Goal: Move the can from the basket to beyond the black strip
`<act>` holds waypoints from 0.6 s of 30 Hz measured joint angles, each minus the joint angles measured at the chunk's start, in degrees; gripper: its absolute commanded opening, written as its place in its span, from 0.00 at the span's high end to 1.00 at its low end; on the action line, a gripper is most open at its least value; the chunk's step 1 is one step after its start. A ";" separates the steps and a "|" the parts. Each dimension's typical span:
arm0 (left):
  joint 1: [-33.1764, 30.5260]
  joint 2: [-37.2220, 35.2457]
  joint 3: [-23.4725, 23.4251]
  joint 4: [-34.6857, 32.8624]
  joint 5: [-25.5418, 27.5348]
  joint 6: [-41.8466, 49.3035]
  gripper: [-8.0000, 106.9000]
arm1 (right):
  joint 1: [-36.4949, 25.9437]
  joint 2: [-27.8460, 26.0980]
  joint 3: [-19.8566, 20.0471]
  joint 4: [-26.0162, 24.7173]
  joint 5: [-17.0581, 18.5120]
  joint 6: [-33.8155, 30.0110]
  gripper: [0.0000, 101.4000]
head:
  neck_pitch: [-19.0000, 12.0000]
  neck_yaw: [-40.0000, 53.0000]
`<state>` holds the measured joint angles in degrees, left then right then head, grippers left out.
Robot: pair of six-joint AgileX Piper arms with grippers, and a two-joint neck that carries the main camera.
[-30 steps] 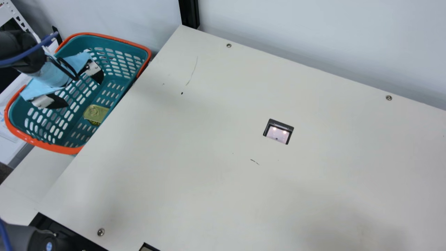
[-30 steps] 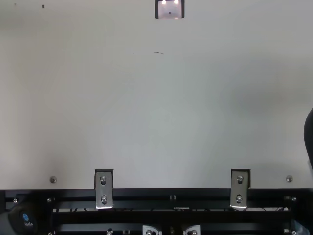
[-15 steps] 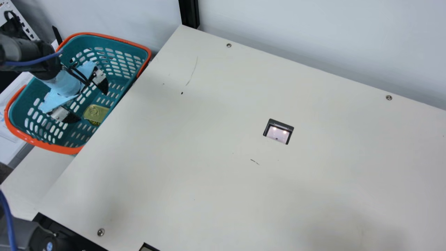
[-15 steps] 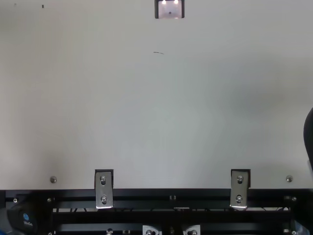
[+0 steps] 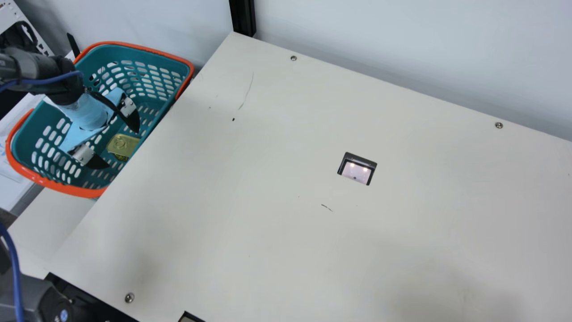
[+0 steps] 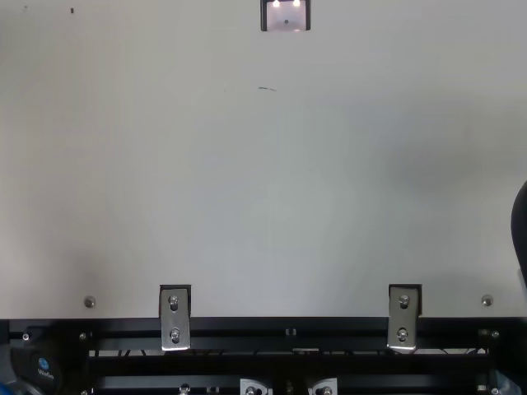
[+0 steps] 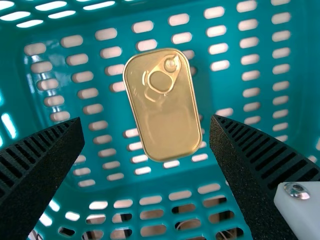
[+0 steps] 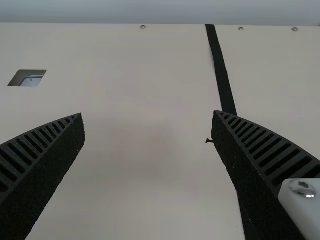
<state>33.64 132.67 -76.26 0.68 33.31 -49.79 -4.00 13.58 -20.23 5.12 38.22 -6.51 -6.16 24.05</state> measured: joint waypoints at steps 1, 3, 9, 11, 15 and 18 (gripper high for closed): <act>-0.01 0.48 -0.57 0.11 0.25 0.01 0.15 | 0.00 0.00 0.00 0.00 0.00 0.00 0.00 | 0.00 0.29; -0.01 1.69 -1.67 0.11 0.63 0.01 0.15 | 0.00 0.00 0.00 0.00 0.00 0.00 0.00 | 0.00 0.00; -0.01 4.84 -4.46 0.49 1.28 -0.35 0.15 | 0.00 0.00 0.00 0.00 0.00 0.00 0.00 | 0.00 0.29; -0.01 5.60 -5.22 0.49 1.16 -0.35 0.15 | 0.00 0.00 0.00 0.00 0.00 0.00 0.00 | 0.00 0.29; -0.01 6.96 -6.53 0.15 1.04 -0.39 0.15 | 0.00 0.00 0.00 0.00 0.00 0.00 0.00 | 0.00 0.00; -0.01 7.85 -7.38 -0.24 0.67 -0.48 0.15 | 0.00 0.00 0.00 0.00 0.00 0.00 0.00 | 0.00 0.00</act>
<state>33.63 140.52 -83.64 0.44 33.99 -50.27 -4.00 13.58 -20.23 5.12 38.22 -6.51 -6.16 24.05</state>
